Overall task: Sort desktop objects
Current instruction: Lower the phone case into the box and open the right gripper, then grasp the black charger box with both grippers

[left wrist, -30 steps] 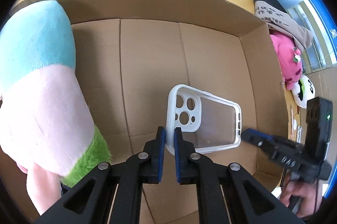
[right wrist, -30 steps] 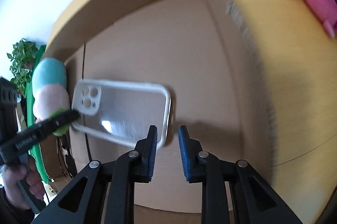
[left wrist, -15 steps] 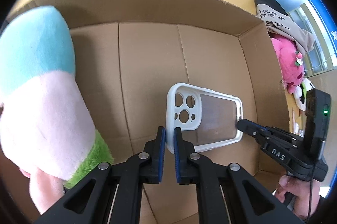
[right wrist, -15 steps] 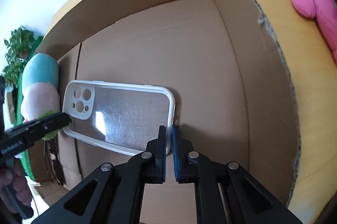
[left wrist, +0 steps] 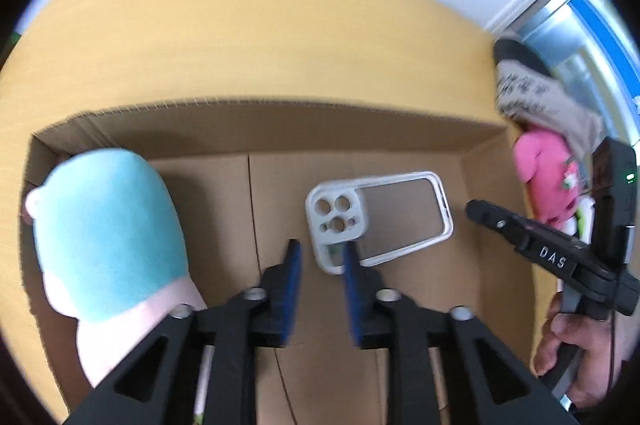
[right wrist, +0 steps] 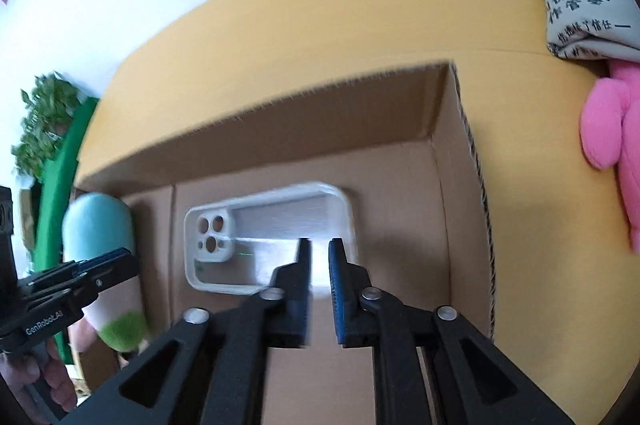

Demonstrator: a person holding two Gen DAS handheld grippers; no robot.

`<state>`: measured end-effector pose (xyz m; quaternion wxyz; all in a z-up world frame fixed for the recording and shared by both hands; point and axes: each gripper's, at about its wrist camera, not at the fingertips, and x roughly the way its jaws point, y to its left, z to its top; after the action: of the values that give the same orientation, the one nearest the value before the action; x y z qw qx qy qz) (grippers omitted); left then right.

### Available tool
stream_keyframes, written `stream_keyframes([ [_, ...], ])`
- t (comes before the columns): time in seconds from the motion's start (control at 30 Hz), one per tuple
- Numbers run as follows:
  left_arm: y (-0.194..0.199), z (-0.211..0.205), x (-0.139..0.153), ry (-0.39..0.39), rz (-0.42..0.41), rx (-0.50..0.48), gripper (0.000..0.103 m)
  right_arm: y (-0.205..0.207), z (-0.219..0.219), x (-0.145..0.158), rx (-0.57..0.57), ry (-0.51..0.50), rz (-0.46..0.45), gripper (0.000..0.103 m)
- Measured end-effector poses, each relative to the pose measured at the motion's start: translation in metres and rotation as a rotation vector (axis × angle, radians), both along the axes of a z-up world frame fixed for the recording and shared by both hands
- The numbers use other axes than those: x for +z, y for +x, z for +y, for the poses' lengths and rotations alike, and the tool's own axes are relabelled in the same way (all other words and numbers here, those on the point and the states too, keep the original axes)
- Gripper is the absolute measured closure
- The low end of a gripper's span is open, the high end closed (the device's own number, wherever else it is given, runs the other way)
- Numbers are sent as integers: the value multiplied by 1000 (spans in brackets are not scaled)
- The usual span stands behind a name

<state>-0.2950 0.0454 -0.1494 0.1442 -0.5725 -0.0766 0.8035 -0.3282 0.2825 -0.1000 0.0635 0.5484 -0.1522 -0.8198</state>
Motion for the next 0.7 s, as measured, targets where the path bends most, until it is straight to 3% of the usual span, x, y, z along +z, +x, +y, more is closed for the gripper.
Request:
stream_keyframes([
  [0.03,10,-1,7,-9,22,-8,56,7,0,4,7,2,13,41],
  [0.07,18,-1,12,-5,31,-18,55,18,-2,7,21,0,19,32],
  [0.2,74,1,8,50,-47,-97,55,79,-15,2,109,-78,-58,32],
  [0.3,120,9,-17,18,-147,-174,55,127,-31,-5,152,-83,-115,32],
  [0.43,160,5,-52,32,-316,-177,55,181,-32,-24,136,-48,-208,32],
  [0.53,181,-1,-56,21,-335,-173,55,206,-35,-33,136,35,-248,37],
  [0.7,201,-16,-31,-28,-255,-157,55,218,-40,-30,134,62,-246,36],
])
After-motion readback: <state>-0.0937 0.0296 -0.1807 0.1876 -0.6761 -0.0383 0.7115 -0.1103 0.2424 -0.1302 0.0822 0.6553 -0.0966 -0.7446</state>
